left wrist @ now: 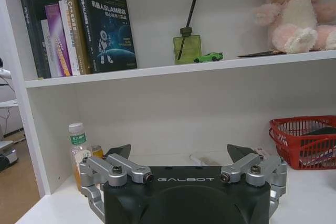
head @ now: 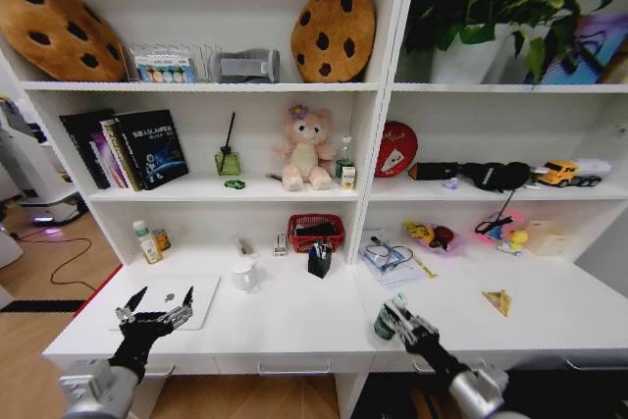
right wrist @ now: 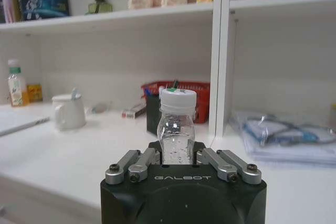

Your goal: Organize the objects on the table.

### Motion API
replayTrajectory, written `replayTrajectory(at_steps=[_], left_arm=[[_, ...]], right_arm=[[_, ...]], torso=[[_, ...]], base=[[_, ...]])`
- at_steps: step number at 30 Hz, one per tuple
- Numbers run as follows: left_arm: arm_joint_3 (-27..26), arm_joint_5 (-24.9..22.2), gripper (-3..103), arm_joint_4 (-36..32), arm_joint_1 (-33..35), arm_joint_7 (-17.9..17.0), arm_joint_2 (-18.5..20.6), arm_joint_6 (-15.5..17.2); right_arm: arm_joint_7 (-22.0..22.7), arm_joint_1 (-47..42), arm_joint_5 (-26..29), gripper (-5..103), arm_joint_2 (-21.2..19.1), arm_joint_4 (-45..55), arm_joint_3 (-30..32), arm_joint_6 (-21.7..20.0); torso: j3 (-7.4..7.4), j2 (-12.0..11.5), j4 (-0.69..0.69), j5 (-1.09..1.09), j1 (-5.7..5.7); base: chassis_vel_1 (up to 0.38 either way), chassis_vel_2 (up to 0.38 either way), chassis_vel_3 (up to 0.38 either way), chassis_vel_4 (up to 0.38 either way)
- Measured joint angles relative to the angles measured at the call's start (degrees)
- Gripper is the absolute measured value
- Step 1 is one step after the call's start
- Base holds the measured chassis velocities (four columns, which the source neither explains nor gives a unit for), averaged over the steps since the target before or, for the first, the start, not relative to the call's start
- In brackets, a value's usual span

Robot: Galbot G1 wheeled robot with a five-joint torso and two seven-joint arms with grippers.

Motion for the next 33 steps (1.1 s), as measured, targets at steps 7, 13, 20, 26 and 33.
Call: replayTrajectory(at_steps=[7, 13, 20, 26, 33], left_arm=[[0.00, 0.00, 100, 0.00, 0.00, 0.01, 0.00, 0.00], [0.00, 0.00, 100, 0.00, -0.01, 0.02, 0.00, 0.00], [0.00, 0.00, 100, 0.00, 0.00, 0.01, 0.00, 0.00], [0.00, 0.00, 100, -0.01, -0.01, 0.01, 0.00, 0.00], [0.00, 0.00, 100, -0.01, 0.00, 0.01, 0.00, 0.00]], right_arm=[[0.94, -1.37, -6.30, 25, 3.50, -16.87, -3.25, 4.30], [3.24, 9.24, -5.09, 25, 4.22, -35.84, -4.79, 3.09], [2.64, 24.37, -8.61, 25, 5.76, -57.23, -5.86, 7.68], [1.38, 35.89, -12.52, 25, 9.16, -72.90, -7.83, 16.61], [2.54, 43.88, -17.74, 33, 12.62, -83.21, -8.69, 21.34]], torso=[[0.00, 0.00, 0.00, 0.00, 0.00], [0.01, -0.01, 0.01, 0.03, 0.00], [0.01, -0.02, 0.02, 0.01, 0.01], [0.02, -0.02, 0.00, 0.01, 0.01], [0.02, -0.02, 0.01, 0.01, 0.02]], base=[[0.000, 0.000, 0.000, 0.000], [0.000, 0.000, 0.000, 0.000], [0.000, 0.000, 0.000, 0.000], [0.000, 0.000, 0.000, 0.000], [0.000, 0.000, 0.000, 0.000]])
